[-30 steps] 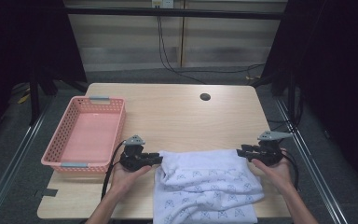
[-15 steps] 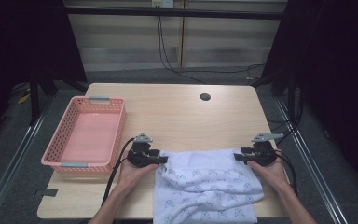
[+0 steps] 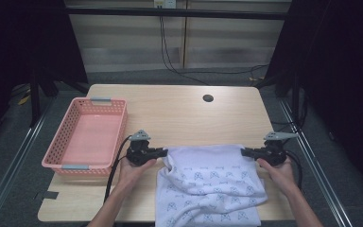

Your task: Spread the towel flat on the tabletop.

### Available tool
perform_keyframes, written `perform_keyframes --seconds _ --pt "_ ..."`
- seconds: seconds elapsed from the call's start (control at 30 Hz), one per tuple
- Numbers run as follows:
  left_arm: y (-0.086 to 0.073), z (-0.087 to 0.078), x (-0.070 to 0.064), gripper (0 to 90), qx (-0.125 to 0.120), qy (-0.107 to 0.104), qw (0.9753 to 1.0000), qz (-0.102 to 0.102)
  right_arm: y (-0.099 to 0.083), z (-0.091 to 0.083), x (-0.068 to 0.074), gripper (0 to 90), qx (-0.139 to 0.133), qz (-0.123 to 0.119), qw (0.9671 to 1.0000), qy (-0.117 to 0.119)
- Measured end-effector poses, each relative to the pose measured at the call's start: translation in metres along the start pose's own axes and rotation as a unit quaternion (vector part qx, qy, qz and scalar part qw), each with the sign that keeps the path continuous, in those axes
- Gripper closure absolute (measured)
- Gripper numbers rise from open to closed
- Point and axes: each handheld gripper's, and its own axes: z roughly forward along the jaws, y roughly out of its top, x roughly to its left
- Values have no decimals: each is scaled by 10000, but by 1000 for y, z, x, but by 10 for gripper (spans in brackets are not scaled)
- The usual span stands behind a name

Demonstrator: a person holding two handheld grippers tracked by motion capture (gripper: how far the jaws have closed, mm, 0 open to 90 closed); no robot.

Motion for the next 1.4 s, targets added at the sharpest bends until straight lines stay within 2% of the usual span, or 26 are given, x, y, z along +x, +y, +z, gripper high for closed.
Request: perform_keyframes --seconds 0.03,0.07,0.13,0.17,0.2,0.3,0.5,0.53,0.57,0.6,0.67,0.77,0.8,0.87,0.9,0.93,0.97,1.03,1.07,1.1,1.13,1.2,1.23,1.27,1.33,1.4 --pt "4 -4 0 843 -125 -16 9999 3 0 0 0 876 0 0 10000 0" --pt "16 -10 -3 844 -215 14 9997 103 10 -8 2 877 -215 -16 9998 15" --pt "31 -18 -7 844 -313 92 9992 238 21 -14 4 876 -406 -79 9991 13" --pt "31 -18 -7 843 -313 92 9992 238 21 -14 4 876 -406 -79 9991 13" --pt "45 -28 -8 843 -465 130 9984 300 33 -19 6 876 -556 -134 9984 2" --pt "59 -38 -8 843 -628 164 9973 340 45 -23 6 876 -702 -173 9974 18" --pt "94 -61 -10 843 -934 298 9934 595 91 -36 11 876 -1103 -399 9931 -35" --pt "100 -66 -10 843 -1006 339 9924 622 108 -39 12 876 -1229 -432 9915 -26" --pt "104 -69 -10 843 -1049 361 9918 638 108 -39 12 876 -1229 -432 9915 -26" --pt "113 -75 -8 843 -1127 409 9905 681 121 -40 13 876 -1316 -477 9901 -27" --pt "120 -80 -7 843 -1176 453 9896 690 126 -40 14 876 -1345 -494 9897 -27" --pt "138 -88 2 842 -1250 582 9882 671 152 -39 16 875 -1451 -552 9879 -4" --pt "138 -88 2 842 -1250 582 9882 671 152 -39 16 875 -1451 -552 9879 -4" --pt "148 -86 11 835 -1193 662 9887 621 171 -32 12 875 -1478 -554 9874 -62" --pt "150 -84 14 835 -1177 714 9886 613 171 -32 12 875 -1478 -554 9874 -62" --pt "153 -80 18 803 -1192 787 9879 609 179 -25 6 875 -1409 -523 9885 -153" --pt "155 -76 22 803 -1182 874 9875 571 179 -25 6 875 -1409 -523 9885 -153" --pt "155 -65 33 694 -1152 1028 9873 366 183 -14 -7 867 -1220 -426 9908 -413" --pt "154 -59 38 678 -1089 1077 9877 324 183 -8 -15 841 -1093 -407 9916 -566" --pt "152 -54 43 650 -1019 1186 9874 244 181 -3 -21 758 -963 -335 9914 -819" --pt "149 -50 47 596 -990 1175 9880 134 178 1 -29 745 -878 -196 9912 -970" --pt "142 -46 50 563 -969 1136 9888 46 169 1 -37 687 -940 -37 9902 -1034" --pt "136 -43 50 574 -891 1024 9907 44 160 -1 -39 661 -939 4 9909 -962" --pt "132 -41 48 588 -778 964 9922 101 157 -2 -39 661 -932 -14 9911 -951" --pt "127 -39 44 605 -730 916 9930 118 150 -4 -37 659 -896 -66 9922 -869" --pt "119 -38 35 631 -732 703 9947 168 136 -11 -32 648 -903 -139 9934 -700"
